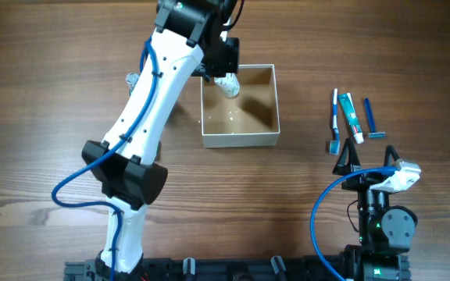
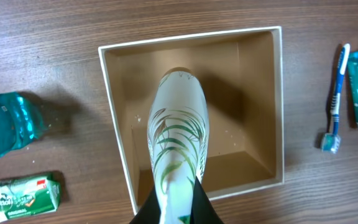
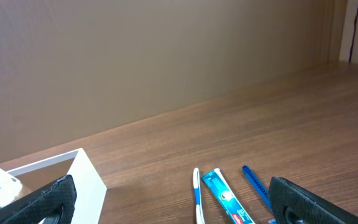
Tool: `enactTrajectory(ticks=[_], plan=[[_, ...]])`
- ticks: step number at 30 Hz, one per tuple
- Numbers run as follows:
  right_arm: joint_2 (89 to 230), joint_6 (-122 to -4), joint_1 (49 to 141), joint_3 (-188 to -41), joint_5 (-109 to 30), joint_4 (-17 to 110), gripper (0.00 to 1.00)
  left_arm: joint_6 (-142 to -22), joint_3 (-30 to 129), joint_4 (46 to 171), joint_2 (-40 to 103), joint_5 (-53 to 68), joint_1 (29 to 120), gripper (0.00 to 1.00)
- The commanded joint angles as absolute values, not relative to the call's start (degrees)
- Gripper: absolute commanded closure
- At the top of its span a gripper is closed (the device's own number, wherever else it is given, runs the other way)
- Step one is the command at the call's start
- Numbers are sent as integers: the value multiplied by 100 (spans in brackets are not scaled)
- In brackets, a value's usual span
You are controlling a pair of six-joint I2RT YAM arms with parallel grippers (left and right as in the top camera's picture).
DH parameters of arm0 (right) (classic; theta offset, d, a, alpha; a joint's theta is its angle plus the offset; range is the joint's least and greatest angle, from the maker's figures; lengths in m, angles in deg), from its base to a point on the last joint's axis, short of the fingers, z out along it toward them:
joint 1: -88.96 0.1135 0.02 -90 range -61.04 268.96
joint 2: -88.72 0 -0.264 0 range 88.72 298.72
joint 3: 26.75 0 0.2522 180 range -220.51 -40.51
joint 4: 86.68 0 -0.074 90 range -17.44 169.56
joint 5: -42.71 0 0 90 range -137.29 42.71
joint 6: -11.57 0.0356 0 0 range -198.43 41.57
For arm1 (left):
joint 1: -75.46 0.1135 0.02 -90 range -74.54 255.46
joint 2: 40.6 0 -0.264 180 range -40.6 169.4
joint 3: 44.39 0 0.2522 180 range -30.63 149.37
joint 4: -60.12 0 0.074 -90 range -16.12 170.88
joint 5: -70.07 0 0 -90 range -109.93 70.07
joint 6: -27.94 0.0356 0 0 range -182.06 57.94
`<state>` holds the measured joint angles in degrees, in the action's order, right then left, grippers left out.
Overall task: Pack container
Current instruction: 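Carry the white tube with the left gripper over the box, then lower the tube upright into the box and open left gripper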
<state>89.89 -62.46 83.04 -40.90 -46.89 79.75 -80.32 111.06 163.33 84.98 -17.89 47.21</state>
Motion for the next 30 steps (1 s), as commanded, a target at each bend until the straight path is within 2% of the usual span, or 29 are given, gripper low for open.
enactTrajectory(ticks=[1, 21, 30], plan=[[8991, -6284, 8337, -4081, -4724, 7994, 0, -7894, 11135, 16136, 8657, -1719, 4708, 96], [8991, -6284, 8337, -4081, -4724, 7994, 0, -7872, 11135, 15870, 9047, -1695, 4684, 96], [8991, -6284, 8337, -4081, -4724, 7994, 0, -7874, 11135, 15549, 9047, -1653, 4623, 91]])
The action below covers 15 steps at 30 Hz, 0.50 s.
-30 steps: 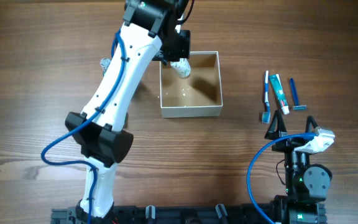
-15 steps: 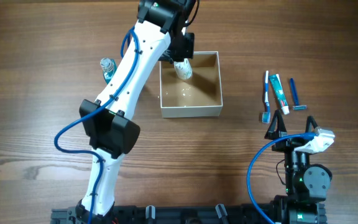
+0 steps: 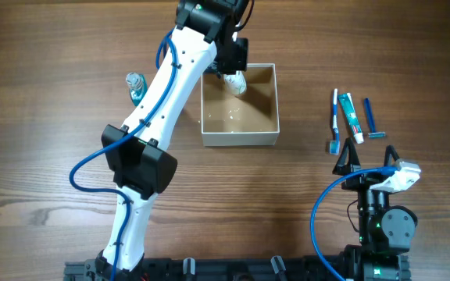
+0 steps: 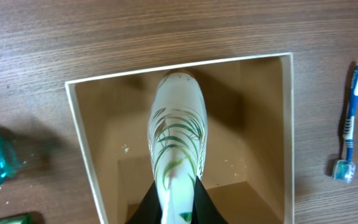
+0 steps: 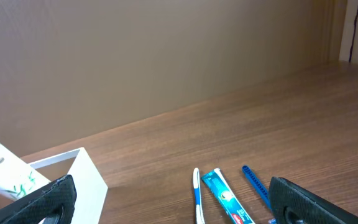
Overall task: Pack container
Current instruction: 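Lower the tube upright into the box and open left gripper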
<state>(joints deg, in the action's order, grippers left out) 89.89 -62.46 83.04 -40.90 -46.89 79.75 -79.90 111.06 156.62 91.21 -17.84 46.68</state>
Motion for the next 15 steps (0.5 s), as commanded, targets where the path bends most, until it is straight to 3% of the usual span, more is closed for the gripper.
enactTrajectory(ticks=[1, 6, 15], plan=[[8991, -6284, 8337, -4081, -4721, 7994, 0, -7874, 11135, 15551, 9047, -1653, 4620, 89], [8991, -6284, 8337, -4081, -4724, 7994, 0, -7874, 11135, 15551, 9047, -1653, 4620, 79], [8991, -6284, 8337, -4081, -4724, 7992, 0, -7874, 11135, 15544, 9047, -1655, 4623, 74]])
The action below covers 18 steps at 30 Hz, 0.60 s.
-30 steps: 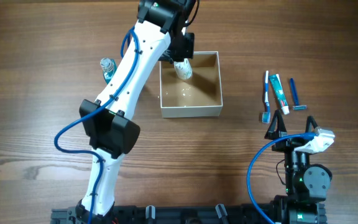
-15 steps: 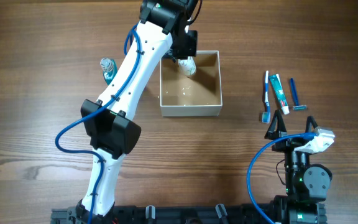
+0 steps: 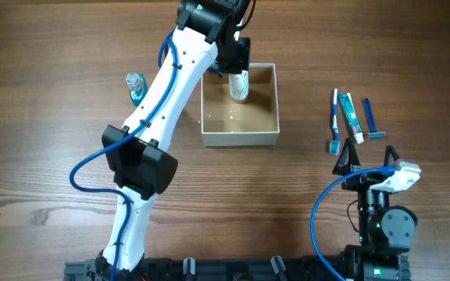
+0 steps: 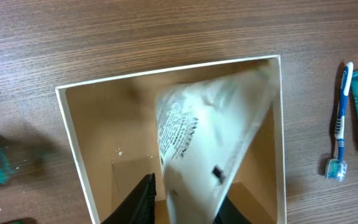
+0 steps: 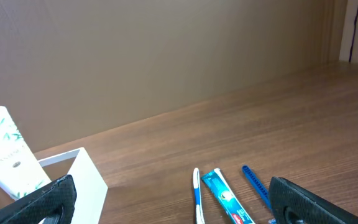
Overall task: Pack container
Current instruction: 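Lower the tube upright into the box and open left gripper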
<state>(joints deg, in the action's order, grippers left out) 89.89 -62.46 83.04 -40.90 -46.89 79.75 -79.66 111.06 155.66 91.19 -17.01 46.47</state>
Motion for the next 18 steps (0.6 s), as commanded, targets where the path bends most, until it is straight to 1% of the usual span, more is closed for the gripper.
enactTrajectory(ticks=[1, 4, 11, 14, 15, 18], plan=[[8991, -6284, 8337, -4081, -4724, 7994, 0, -7877, 11135, 15529, 9047, -1655, 4623, 73], [8991, -6286, 8337, -4081, -4721, 7994, 0, -7877, 11137, 15430, 9042, -1655, 4623, 66], [8991, -6281, 8337, -4081, -4724, 7994, 1, -7879, 11159, 14961, 8727, -1658, 4677, 62], [8991, -6284, 8337, -4081, -4724, 7994, 0, -7879, 11159, 14825, 8476, -1677, 4773, 53], [8991, -6284, 8337, -4081, -4724, 7994, 0, -7879, 11156, 14794, 8389, -1679, 4819, 48], [8991, -6284, 8337, -4081, -4724, 7992, 0, -7879, 11156, 14755, 8118, -1682, 5001, 47]])
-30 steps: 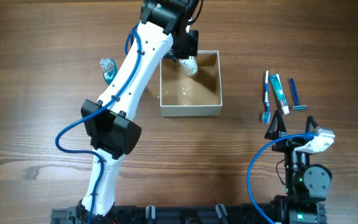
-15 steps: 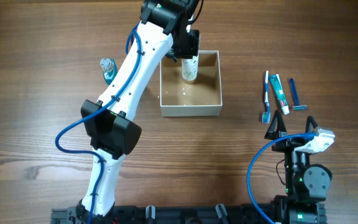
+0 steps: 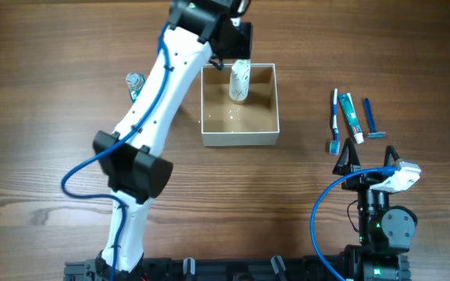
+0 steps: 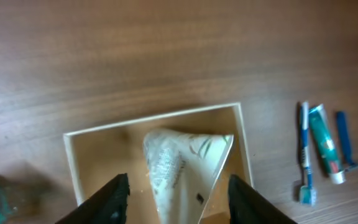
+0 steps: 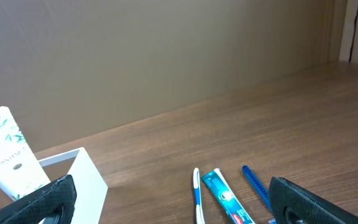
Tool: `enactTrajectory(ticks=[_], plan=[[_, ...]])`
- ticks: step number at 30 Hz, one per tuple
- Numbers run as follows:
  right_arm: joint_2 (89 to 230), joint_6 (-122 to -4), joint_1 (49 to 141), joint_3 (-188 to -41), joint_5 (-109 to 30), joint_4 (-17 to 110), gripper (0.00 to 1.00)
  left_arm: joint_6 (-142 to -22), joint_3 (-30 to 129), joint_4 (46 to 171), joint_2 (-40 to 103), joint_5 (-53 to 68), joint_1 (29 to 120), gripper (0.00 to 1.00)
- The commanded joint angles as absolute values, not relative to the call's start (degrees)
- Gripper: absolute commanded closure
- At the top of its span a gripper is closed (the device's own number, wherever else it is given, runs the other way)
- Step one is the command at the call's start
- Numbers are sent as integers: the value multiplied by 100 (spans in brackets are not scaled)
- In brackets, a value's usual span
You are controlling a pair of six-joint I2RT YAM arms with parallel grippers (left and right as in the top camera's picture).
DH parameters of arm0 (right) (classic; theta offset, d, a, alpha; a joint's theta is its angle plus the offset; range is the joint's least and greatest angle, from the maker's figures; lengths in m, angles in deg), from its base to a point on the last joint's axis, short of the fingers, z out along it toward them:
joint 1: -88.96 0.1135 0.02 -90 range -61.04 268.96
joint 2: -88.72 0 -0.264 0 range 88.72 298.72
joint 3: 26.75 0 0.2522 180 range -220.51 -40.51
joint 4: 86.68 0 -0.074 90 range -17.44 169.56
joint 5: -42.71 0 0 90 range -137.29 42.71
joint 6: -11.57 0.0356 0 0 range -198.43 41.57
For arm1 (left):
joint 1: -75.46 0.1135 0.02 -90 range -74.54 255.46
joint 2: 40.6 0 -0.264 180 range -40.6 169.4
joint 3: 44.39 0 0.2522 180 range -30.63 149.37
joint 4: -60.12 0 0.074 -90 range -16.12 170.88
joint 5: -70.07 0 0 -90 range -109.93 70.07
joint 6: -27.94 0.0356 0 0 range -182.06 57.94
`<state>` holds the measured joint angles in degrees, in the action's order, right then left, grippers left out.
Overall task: Pack container
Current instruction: 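Lower the tube upright into the box and open left gripper, then move the left gripper to the blue mouthwash bottle and grasp it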
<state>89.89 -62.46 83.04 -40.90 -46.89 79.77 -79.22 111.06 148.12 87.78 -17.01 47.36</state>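
Note:
The white tube with green leaf print (image 3: 240, 81) stands leaning in the far part of the open white box (image 3: 209, 140). In the left wrist view the tube (image 4: 182, 163) rises between my left gripper's (image 4: 178, 202) wide-open fingers (image 4: 113, 199) without touching them, inside the box (image 4: 71, 163). The left gripper (image 3: 235, 43) hangs over the box's far wall. My right gripper (image 5: 174, 208) rests open near the table's front with nothing in it. From there the tube (image 5: 8, 163) shows above the box (image 5: 86, 177).
A toothbrush (image 3: 335, 121), a teal toothpaste tube (image 3: 351, 117) and a blue razor (image 3: 372, 119) lie side by side right of the box. A teal mouthwash bottle (image 3: 135, 84) lies left of the box, partly behind the left arm.
The left gripper's fingers, narrowly parted round the tube, now stand wide open and higher above it. The tube stays leaning in the box. The right arm has not moved.
My left gripper was shut on the tube, holding it over the box, then farther toward the box's far side. Then its fingers were parted and the tube stood tipped in the box. Now the gripper is wide open above the freed tube.

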Motion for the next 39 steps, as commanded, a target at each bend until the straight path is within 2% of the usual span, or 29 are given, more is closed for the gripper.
enactTrajectory(ticks=[1, 4, 8, 12, 19, 33, 37, 39], plan=[[8991, -6284, 8337, -4081, -4724, 7994, 0, -7879, 11159, 14753, 8050, -1682, 5060, 46], [8991, -6284, 8337, -4081, -4724, 7992, 0, -7922, 11156, 14777, 7812, -1760, 5302, 43], [8991, -6286, 8337, -4081, -4724, 7992, 0, -8065, 11156, 15050, 7538, -2311, 5702, 26], [8991, -6281, 8337, -4081, -4724, 7992, 0, -8513, 11156, 15750, 7414, -2691, 6212, 21], [8991, -6284, 8337, -4081, -4724, 7994, 0, -8290, 11102, 16801, 7650, -2665, 6797, 21], [8991, -6284, 8337, -4081, -4724, 7992, 0, -8196, 11102, 16845, 8518, -2707, 6889, 20], [8991, -6284, 8337, -4081, -4724, 7992, 0, -8174, 11102, 16998, 8824, -2617, 6889, 21], [8991, -6284, 8337, -4081, -4724, 7994, 0, -8023, 11073, 17039, 8913, -2399, 6889, 26]])
